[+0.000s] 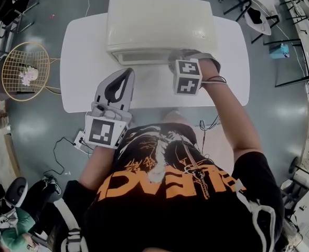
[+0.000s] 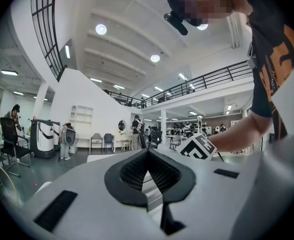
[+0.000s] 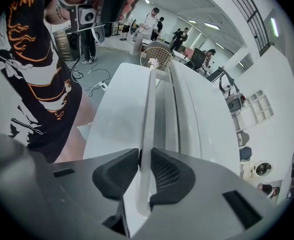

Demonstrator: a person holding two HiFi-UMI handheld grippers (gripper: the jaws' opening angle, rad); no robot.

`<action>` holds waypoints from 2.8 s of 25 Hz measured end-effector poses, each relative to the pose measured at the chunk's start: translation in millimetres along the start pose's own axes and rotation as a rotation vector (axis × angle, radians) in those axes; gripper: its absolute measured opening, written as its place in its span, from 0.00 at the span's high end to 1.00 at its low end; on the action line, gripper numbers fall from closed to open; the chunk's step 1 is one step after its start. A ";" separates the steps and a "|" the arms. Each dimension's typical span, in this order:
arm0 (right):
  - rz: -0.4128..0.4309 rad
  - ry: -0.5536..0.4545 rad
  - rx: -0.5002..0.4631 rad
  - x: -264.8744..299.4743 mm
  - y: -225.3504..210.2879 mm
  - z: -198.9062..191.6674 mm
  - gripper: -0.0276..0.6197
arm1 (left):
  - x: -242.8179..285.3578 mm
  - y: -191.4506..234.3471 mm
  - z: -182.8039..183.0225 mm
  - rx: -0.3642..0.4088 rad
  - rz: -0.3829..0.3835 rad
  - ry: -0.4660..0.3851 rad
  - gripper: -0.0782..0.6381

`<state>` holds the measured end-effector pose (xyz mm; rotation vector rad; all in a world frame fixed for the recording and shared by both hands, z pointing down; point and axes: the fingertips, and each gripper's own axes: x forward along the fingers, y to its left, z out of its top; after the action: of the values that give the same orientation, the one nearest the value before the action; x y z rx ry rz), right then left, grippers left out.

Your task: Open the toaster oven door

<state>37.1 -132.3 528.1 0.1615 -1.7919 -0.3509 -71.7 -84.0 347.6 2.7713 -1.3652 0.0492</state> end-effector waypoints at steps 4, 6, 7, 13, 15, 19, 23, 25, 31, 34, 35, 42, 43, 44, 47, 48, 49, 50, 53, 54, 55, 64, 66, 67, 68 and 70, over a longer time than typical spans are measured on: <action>-0.021 -0.013 0.006 0.0 2.3 0.3 0.82 | 2.1 1.0 -11.6 -0.010 -0.001 0.016 0.86; -0.023 -0.021 0.012 -1.1 4.1 1.0 0.82 | 2.7 0.6 -16.4 -0.008 -0.003 0.019 0.86; -0.026 -0.024 0.013 -1.3 4.8 1.1 0.82 | 3.2 0.4 -18.7 -0.009 -0.005 0.018 0.86; -0.015 -0.034 0.020 -0.3 12.7 0.5 0.82 | 4.4 11.7 -55.1 -0.033 0.021 0.053 0.82; 0.000 -0.040 0.030 -0.8 17.2 0.9 0.82 | 2.1 21.9 -77.5 -0.070 0.052 0.092 0.72; -0.018 -0.046 0.016 -1.8 18.2 2.9 0.82 | -5.3 44.4 -113.2 -0.141 0.118 0.160 0.70; -0.014 -0.050 0.011 -1.2 25.5 2.9 0.82 | -4.2 57.6 -111.8 -0.045 0.136 0.162 0.69; 0.000 -0.057 0.015 -1.9 30.4 2.7 0.82 | 3.2 57.9 -104.7 0.092 0.100 0.167 0.68; 0.023 -0.065 0.014 -0.9 41.0 3.0 0.82 | 22.1 55.4 -120.2 0.424 -0.115 0.309 0.68; 0.030 -0.062 0.006 1.8 49.4 2.7 0.82 | 27.6 45.0 -128.5 0.542 -0.239 0.378 0.69; 0.029 -0.063 0.003 2.3 51.6 3.0 0.82 | 29.2 41.5 -132.1 0.594 -0.275 0.407 0.69; 0.047 -0.070 -0.002 4.2 62.1 3.0 0.82 | 38.7 31.2 -174.3 1.014 -0.502 0.748 0.73; 0.045 -0.070 0.001 4.4 61.6 2.8 0.82 | 40.5 29.6 -179.7 1.039 -0.519 0.782 0.74; 0.043 -0.069 0.002 4.0 61.0 2.9 0.82 | 42.3 27.6 -185.0 1.056 -0.532 0.812 0.77; 0.033 -0.069 -0.006 0.8 58.2 5.4 0.82 | 48.5 21.4 -199.0 1.083 -0.547 0.895 0.79; 0.034 -0.067 -0.008 0.6 58.4 5.7 0.82 | 50.9 19.6 -202.7 1.080 -0.550 0.921 0.79; 0.036 -0.065 -0.009 0.7 58.8 5.8 0.82 | 53.1 18.1 -206.0 1.071 -0.553 0.943 0.81; 0.037 -0.064 -0.008 1.0 59.3 6.0 0.82 | 54.5 17.4 -208.2 1.056 -0.553 0.959 0.81; 0.045 -0.059 -0.004 3.9 63.1 5.7 0.82 | 53.6 17.8 -209.5 0.995 -0.538 0.971 0.82; 0.045 -0.057 -0.010 4.1 64.1 5.9 0.81 | 52.6 17.5 -209.5 0.976 -0.533 0.968 0.83; 0.039 -0.053 -0.024 3.3 64.3 6.5 0.81 | 51.7 16.9 -209.8 0.959 -0.530 0.963 0.83; 0.012 -0.203 0.019 -42.8 51.8 32.3 0.80 | 41.3 7.5 -215.7 0.939 -0.526 0.936 0.84; -0.002 -0.308 0.123 -56.4 35.1 40.7 0.83 | 36.7 4.3 -218.4 0.937 -0.532 0.932 0.84; -0.013 -0.358 0.181 -61.4 26.2 43.3 0.86 | 34.7 2.9 -219.9 0.938 -0.533 0.928 0.84; -0.023 -0.402 0.241 -64.2 18.2 44.5 0.91 | 33.1 1.8 -221.3 0.940 -0.532 0.924 0.84; -0.032 -0.455 0.366 -61.3 8.5 42.1 0.94 | 29.5 0.3 -223.2 0.948 -0.524 0.919 0.84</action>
<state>12.4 -100.0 465.3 0.3926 -2.2975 -0.0777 -55.1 -94.0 571.9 2.8170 -0.3621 2.0526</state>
